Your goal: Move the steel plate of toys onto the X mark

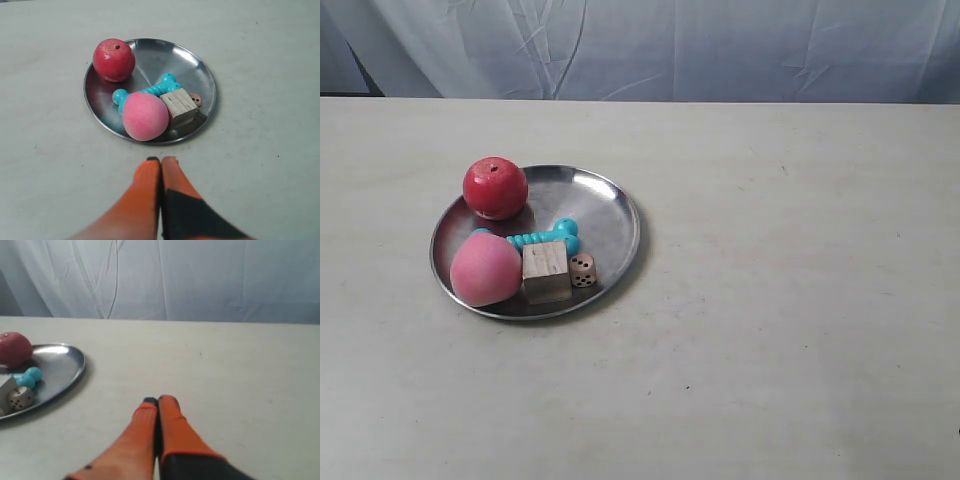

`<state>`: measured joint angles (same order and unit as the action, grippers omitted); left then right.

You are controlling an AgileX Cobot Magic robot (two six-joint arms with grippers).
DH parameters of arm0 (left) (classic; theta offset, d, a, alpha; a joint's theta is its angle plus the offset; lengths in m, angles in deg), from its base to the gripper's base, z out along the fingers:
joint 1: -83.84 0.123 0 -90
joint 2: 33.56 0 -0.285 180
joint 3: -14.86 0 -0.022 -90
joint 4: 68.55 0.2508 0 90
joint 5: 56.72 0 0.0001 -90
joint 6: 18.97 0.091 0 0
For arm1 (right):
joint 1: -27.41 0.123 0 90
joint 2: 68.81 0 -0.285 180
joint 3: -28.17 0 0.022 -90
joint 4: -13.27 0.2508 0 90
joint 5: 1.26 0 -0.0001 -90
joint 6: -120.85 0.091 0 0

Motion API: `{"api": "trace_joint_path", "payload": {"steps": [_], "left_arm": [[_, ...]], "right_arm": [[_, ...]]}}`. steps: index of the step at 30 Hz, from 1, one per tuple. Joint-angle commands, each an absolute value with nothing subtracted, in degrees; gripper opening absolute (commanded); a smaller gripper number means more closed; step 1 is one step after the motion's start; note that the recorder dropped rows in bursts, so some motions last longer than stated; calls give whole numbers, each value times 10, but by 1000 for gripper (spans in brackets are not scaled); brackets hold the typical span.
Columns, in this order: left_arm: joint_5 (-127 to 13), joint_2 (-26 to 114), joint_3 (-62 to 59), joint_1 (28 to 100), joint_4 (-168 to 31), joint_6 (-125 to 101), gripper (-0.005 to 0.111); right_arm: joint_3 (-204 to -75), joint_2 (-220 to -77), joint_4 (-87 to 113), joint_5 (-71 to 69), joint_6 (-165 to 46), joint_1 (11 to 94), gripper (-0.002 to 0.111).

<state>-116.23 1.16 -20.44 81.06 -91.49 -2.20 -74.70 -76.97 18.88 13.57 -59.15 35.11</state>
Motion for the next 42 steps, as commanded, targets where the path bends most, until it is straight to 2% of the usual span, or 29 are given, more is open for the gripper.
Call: {"api": "trace_joint_path", "payload": {"steps": [1, 27, 32, 37, 39, 42], "left_arm": [[-1160, 8, -207, 808, -915, -21, 0], [-1160, 8, -207, 808, -905, -20, 0], [-1161, 8, -207, 808, -790, -17, 0], [-1160, -5, -207, 808, -742, -39, 0], [-1108, -28, -211, 810, -745, -64, 0], [-923, -77, -250, 810, -759, -64, 0]], "right_arm": [[-746, -766, 202, 162, -592, 349, 0], [-746, -766, 205, 162, -592, 349, 0], [-746, -766, 216, 163, -592, 349, 0], [-746, -766, 112, 163, -665, 348, 0], [-746, -766, 111, 163, -714, 348, 0], [-746, -766, 111, 163, -720, 347, 0]]}}
